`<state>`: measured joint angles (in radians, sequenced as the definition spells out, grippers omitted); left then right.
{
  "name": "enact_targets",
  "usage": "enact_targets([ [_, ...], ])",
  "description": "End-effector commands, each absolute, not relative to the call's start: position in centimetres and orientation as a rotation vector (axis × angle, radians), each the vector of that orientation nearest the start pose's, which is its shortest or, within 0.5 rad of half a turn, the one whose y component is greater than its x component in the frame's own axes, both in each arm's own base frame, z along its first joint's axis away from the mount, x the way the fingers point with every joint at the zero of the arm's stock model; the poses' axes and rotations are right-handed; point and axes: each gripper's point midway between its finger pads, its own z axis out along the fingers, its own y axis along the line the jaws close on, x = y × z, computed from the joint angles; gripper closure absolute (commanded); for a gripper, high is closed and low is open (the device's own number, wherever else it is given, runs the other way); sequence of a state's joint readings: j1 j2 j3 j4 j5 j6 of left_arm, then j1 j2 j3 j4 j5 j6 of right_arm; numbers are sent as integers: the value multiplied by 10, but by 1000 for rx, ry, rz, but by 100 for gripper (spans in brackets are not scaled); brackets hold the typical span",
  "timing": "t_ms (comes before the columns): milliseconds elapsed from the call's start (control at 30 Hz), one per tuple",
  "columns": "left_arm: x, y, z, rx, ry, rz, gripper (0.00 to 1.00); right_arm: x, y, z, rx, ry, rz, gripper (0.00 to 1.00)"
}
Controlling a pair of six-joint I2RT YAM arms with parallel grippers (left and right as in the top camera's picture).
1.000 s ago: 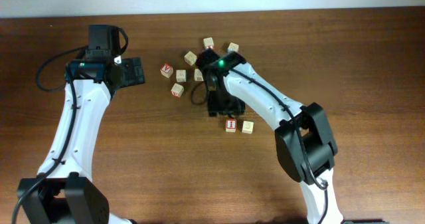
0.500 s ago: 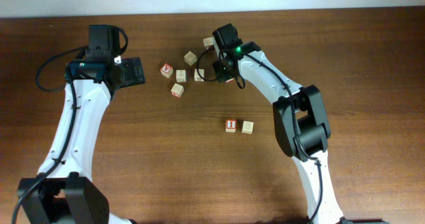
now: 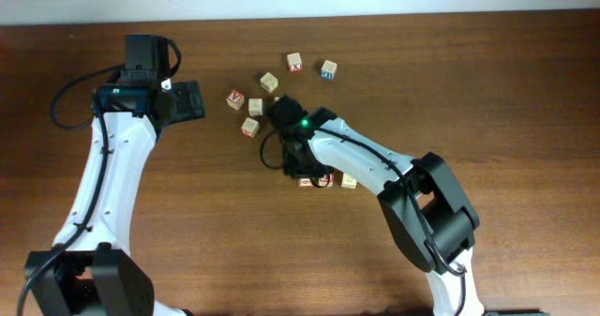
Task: Rotate 5 blocks
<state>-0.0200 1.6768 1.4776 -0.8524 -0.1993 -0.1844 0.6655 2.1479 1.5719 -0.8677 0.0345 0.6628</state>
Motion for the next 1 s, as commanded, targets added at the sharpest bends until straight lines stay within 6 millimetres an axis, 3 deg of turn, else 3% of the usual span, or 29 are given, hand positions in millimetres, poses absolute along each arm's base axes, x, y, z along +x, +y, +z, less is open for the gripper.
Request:
enact_targets([
  [0,423,27,182,-304,2566,190,1,347,257,2,31,2983,13,74],
  [67,423,27,182,-304,2566,190,1,350,255,3,33,2968,-7,65],
  [200,423,27,182,-304,2566,190,1,351,261,6,26,2974,34,61],
  [267,423,27,183,-304,2565,190,1,366,267,30,-48,2929,33,61],
  [333,423,27,182,-304,2566,190,1,375,264,67,-50,2906,-9,62],
  [367,423,27,182,-304,2566,190,1,369,242,85,-7,2967,-65,68],
  [400,423,27,182,-304,2566,190,1,363,219,86,66,3043,-69,74],
  [467,423,27,182,-304,2566,190,1,355,164,85,170,3227,7,77],
  [567,423,27,182,-304,2566,190,1,338,115,63,296,3338,-63,77],
  [600,423,27,182,-303,2566,190,1,328,108,52,315,3376,-81,77],
  [633,423,27,182,-304,2566,190,1,321,111,45,311,3396,-72,78],
  [700,423,27,182,-304,2566,190,1,302,137,13,292,3443,111,78],
  [733,423,27,182,-304,2566,190,1,302,143,5,282,3428,165,78],
  [800,423,27,182,-304,2566,190,1,309,148,2,247,3399,211,78],
  [967,423,27,182,-304,2566,190,1,314,194,1,59,3331,371,78],
])
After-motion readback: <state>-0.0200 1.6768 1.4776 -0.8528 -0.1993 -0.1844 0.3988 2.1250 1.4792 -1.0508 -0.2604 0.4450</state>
